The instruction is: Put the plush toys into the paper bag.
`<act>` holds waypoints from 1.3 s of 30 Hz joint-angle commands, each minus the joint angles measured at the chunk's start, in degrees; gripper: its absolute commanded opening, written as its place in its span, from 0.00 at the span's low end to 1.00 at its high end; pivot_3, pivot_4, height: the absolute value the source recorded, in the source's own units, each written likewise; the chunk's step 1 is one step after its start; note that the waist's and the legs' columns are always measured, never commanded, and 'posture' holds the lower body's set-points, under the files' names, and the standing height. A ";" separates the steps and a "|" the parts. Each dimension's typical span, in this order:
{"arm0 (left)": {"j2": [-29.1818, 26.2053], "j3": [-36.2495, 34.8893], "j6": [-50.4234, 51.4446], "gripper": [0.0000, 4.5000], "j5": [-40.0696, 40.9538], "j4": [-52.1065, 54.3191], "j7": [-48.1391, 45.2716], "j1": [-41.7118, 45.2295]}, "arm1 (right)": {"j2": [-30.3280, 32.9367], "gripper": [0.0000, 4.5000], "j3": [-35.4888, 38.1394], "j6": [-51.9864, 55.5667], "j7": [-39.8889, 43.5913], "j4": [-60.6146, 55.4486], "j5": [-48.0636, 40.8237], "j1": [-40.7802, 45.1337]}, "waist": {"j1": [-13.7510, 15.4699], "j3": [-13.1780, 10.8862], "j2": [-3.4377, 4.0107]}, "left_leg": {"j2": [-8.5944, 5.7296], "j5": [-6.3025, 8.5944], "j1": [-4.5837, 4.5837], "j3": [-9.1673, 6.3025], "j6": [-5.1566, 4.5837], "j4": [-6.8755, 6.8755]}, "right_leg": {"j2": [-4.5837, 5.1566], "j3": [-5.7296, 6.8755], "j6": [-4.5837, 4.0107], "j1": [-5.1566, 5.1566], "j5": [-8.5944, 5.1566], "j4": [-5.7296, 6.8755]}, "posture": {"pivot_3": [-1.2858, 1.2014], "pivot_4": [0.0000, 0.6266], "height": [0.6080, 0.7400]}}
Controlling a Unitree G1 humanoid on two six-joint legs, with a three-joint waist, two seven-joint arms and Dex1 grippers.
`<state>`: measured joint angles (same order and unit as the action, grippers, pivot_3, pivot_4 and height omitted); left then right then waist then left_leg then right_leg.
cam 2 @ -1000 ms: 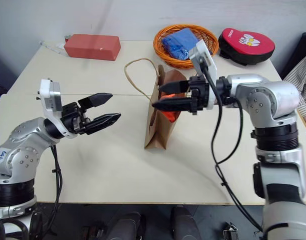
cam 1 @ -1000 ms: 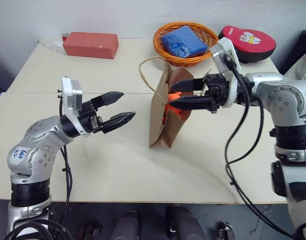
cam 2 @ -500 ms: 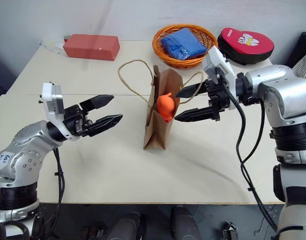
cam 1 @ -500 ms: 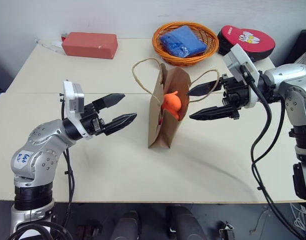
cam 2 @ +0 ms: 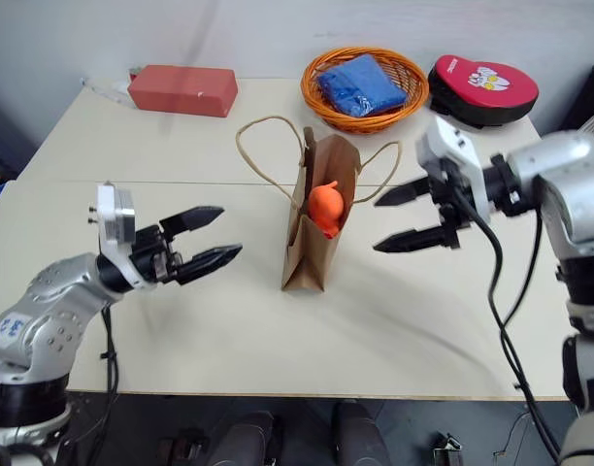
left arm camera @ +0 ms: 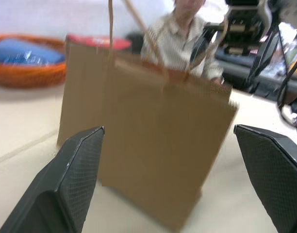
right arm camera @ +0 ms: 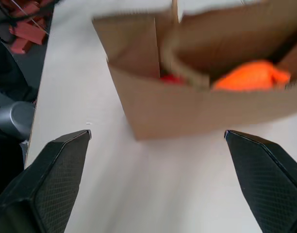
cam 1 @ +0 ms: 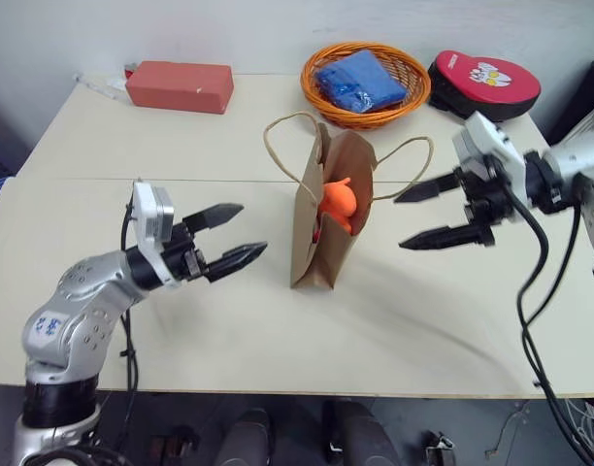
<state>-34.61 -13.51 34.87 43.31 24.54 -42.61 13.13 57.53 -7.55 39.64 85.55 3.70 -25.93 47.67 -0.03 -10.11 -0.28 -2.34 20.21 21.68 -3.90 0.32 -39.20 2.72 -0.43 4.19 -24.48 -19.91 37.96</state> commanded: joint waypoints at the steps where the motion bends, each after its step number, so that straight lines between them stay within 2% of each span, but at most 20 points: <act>1: 0.53 -1.62 0.10 1.00 0.88 9.37 4.49 -4.58 | 0.11 0.96 7.13 -5.09 -2.44 -5.11 -1.66 -9.17 | 0.40 0.00 -0.01 | 0.01 0.00 0.00 0.00 0.00 -0.01 | 0.00 0.01 0.00 0.02 0.00 0.00 | 0.52 0.24 1.00; 3: 2.55 -0.93 -0.56 1.00 0.29 12.17 7.99 -6.78 | -3.12 0.86 10.80 -11.49 -4.97 -5.56 -1.72 -15.06 | 0.84 0.00 0.00 | 0.00 0.01 -0.01 0.00 -0.02 -0.07 | 0.01 0.00 0.00 0.07 0.00 0.01 | 0.52 0.24 1.00; 6: 4.50 2.65 -0.93 1.00 -2.53 14.45 11.33 -8.45 | -8.87 0.63 13.42 -18.25 -9.38 -6.77 -1.39 -20.16 | 1.24 0.00 0.00 | 0.01 0.01 -0.13 0.03 -0.02 -0.24 | -0.04 -0.02 -0.04 0.21 0.05 0.11 | 0.52 0.24 1.00; 10: 8.21 7.49 -1.61 1.00 -6.36 14.66 16.03 -7.25 | -15.96 0.32 13.72 -22.96 -15.82 -8.85 -0.95 -21.87 | 1.19 0.01 0.01 | 0.04 0.01 -0.63 0.03 -0.02 -0.22 | -0.10 -0.01 -0.05 0.68 0.07 0.09 | 0.52 0.24 1.00; 14: 11.30 13.19 -2.40 1.00 -12.57 11.76 19.84 -4.91 | -20.94 0.01 11.93 -28.69 -21.18 -8.07 2.90 -21.87 | 1.31 0.01 0.01 | 0.03 0.01 -0.63 -0.01 -0.02 -0.22 | -0.10 0.02 -0.05 0.73 0.08 0.02 | 0.52 0.24 1.00; 20: 15.47 16.93 -2.75 1.00 -16.13 7.59 21.93 -1.12 | -25.08 0.01 8.65 -29.23 -23.90 -8.72 3.80 -21.36 | 1.36 0.01 0.01 | 0.03 0.01 -0.60 -0.05 -0.02 -0.23 | -0.10 0.07 -0.05 0.73 0.08 -0.03 | 0.52 0.24 1.00; 29: 18.14 19.82 -2.35 1.00 -17.06 8.16 21.52 -0.57 | -27.39 0.01 4.69 -24.72 -26.93 -14.80 2.86 -22.93 | 1.27 0.01 0.01 | 0.04 0.01 -0.61 -0.07 -0.02 -0.21 | -0.10 0.07 -0.05 0.73 0.07 -0.03 | 0.52 0.24 1.00; 39: 22.09 21.13 -3.84 1.00 -22.57 1.30 25.21 4.51 | -30.01 0.01 1.99 -24.76 -29.21 -14.20 4.24 -21.92 | 1.31 0.01 0.01 | 0.01 0.01 -0.61 -0.07 -0.02 -0.22 | -0.10 0.08 -0.05 0.73 0.08 -0.04 | 0.52 0.24 1.00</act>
<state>-13.21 7.87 32.27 22.45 26.18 -19.08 16.34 27.75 -4.86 15.26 55.81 -8.65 -21.33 25.22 1.29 -10.11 -0.27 -2.33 20.22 21.08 -3.97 0.30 -39.41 2.63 -0.35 4.14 -23.74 -19.84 37.92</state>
